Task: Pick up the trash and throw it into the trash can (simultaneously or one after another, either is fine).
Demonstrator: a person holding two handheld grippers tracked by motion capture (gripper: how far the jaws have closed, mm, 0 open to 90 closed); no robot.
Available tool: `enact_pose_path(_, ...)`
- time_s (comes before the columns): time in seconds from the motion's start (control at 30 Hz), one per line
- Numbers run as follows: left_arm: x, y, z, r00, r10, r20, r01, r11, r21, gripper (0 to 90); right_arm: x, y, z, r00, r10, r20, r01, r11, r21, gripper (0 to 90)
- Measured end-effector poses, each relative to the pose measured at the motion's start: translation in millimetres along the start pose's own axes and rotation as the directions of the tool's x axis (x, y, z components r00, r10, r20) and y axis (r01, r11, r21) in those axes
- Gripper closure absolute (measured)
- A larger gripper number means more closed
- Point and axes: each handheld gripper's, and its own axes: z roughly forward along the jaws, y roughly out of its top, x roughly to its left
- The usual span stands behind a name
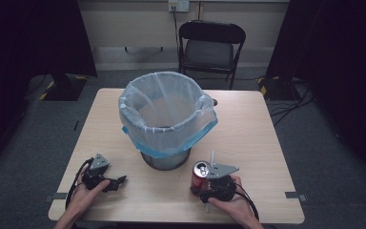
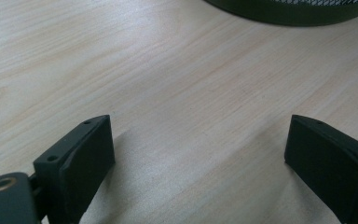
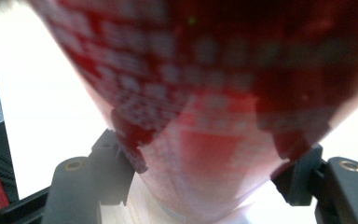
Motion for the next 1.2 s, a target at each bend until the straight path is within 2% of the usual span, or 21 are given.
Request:
enact_pose_path(0.2, 0.0, 0.0, 0.0, 1.0, 0.0, 0.0, 0.0, 1.0, 0.0, 7.7, -2.4, 2.6, -4.8, 0.9999, 0.011, 0.006, -0.011, 1.0, -0.028, 34.2)
enact_pose_path(0.33, 0.0, 0.0, 0.0, 1.0, 0.0, 0.0, 0.0, 1.0, 0.0, 7.7, -6.0, 4.0, -10.4, 0.9994, 0.035, 0.007, -0.035, 0.998, -0.05, 34.3)
enact_pose_path(0.63, -0.2, -0.1, -0.1, 1.0, -0.004, -0.001, 0.004, 1.0, 0.001, 7.7, -8.6, 6.8, -16.1, 0.9987, 0.05, 0.006, -0.049, 0.997, -0.066, 34.4)
enact_pose_path(1.2, -0.2, -0.1, -0.1, 1.0, -0.004, -0.001, 0.004, 1.0, 0.001, 7.7, -12.7, 15.1, -40.5, 0.9951, 0.089, -0.042, -0.094, 0.989, -0.114, 34.5)
